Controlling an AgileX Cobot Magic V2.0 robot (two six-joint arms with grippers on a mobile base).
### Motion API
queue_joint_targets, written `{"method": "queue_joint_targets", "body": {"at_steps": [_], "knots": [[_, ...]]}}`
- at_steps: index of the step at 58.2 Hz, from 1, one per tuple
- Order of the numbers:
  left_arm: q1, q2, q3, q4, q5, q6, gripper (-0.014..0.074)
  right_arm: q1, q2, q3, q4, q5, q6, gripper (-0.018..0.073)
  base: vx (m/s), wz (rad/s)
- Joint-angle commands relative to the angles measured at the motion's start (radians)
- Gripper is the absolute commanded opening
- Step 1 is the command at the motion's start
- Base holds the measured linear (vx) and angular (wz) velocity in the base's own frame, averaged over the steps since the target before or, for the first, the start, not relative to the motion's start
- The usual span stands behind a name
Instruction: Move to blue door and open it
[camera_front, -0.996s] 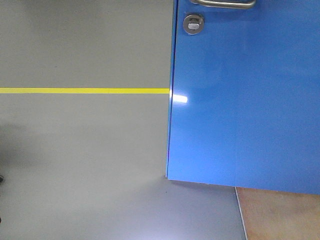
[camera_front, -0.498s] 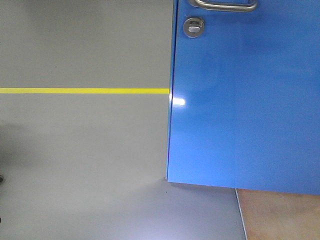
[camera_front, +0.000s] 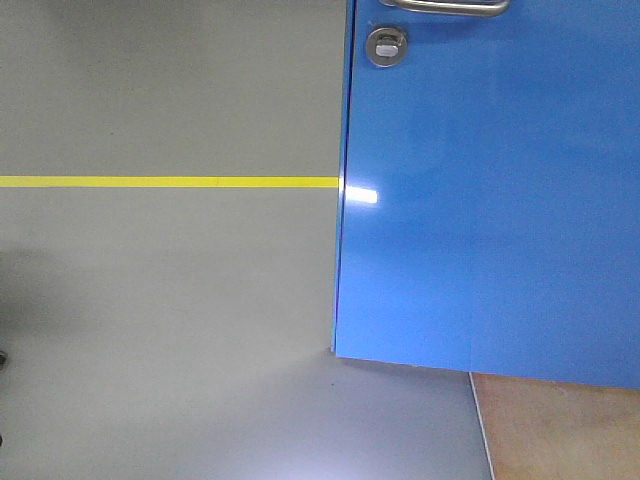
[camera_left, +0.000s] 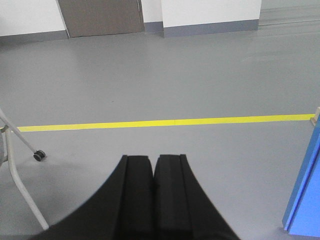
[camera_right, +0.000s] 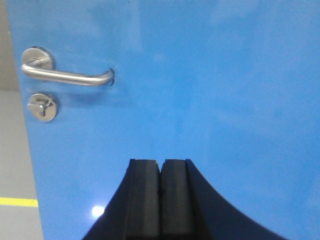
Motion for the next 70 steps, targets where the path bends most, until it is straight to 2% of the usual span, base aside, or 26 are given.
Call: {"method": "queue_joint_targets", "body": {"at_steps": [1,17,27,70], "knots": [[0.000,-0.015,0.001,-0.005,-0.078,-0.003,0.0070,-0.002,-0.136,0.086,0.004,-0.134,-0.005,0.0002,0.00,0.00],[0.000,-0.015,0.001,-0.005,-0.078,-0.003,0.0070,-0.002,-0.589,0.360,-0.003,-0.143,-0.004,0.0002,0.00,0.00],[0.000,-0.015,0.001,-0.005,-0.079,-0.003,0.0070,0.002,-0.554,0.480,-0.002,-0.209,0.019,0.0002,0.00,0.00],[0.000,-0.015,0.001,-0.005,-0.078,-0.003,0.0070,0.002,-0.580,0.477,0.006,-0.178,0.027,0.0002,0.00,0.00]]}}
